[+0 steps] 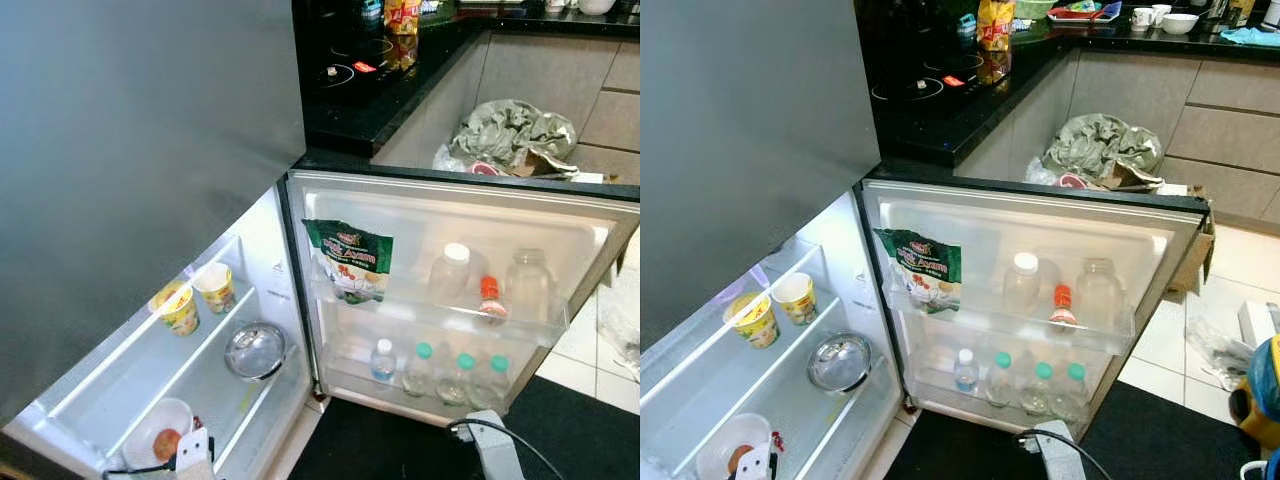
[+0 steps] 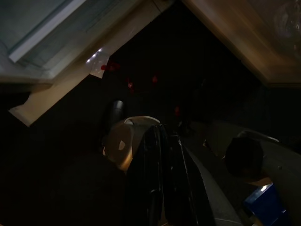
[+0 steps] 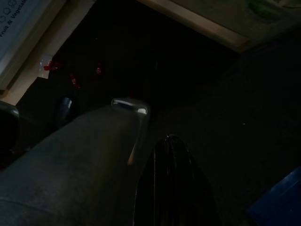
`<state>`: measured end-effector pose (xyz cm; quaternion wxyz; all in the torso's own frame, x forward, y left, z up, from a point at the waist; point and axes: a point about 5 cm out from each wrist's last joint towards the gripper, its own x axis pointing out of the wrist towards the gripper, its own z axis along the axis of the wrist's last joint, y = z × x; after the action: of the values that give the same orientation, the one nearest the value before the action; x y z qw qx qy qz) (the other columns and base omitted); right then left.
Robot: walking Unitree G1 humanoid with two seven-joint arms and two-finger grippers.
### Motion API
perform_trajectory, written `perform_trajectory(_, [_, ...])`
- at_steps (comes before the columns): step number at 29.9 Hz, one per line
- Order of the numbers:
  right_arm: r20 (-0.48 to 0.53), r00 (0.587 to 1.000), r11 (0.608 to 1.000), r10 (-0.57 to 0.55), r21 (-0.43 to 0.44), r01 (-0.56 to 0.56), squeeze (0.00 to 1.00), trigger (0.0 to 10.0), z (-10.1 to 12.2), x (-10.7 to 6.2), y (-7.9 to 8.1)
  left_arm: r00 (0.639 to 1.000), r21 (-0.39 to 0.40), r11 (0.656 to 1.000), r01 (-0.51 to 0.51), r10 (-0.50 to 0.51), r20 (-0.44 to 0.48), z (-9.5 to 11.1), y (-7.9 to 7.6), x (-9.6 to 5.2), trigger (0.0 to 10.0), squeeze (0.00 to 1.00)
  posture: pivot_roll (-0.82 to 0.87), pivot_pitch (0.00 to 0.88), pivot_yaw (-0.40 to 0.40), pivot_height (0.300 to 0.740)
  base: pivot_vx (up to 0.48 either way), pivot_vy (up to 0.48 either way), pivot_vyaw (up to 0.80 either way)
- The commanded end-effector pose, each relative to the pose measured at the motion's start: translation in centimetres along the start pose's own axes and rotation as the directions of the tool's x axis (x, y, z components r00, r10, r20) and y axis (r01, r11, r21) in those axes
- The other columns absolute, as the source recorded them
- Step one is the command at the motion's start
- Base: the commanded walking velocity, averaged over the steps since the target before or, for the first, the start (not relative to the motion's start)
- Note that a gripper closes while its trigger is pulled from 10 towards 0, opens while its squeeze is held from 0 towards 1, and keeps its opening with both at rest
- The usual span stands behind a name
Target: Restocking fridge
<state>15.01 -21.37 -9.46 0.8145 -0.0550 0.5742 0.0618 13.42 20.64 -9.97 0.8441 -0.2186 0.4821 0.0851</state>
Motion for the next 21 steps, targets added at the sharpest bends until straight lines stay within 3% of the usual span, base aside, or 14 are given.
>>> perform_trajectory(1, [0.012,1.000,1.000,0.003,-0.005,-0.003,0.00,10.0,0.41,0.02,0.10,0.999,-0.027,0.999,-0.023,0.022,-0.023,-0.93,0.47,-0.23,10.0,0.00,-0.03,0.000,0.022,0.740,-0.480,0.000,0.00])
perform_trajectory(21, [0.008,1.000,1.000,0.008,-0.008,-0.007,0.00,10.0,0.38,0.04,0.22,1.000,-0.026,0.999,-0.021,0.020,-0.024,-0.99,0.38,-0.20,10.0,0.00,-0.04,0.000,0.026,0.740,-0.480,0.000,0.00])
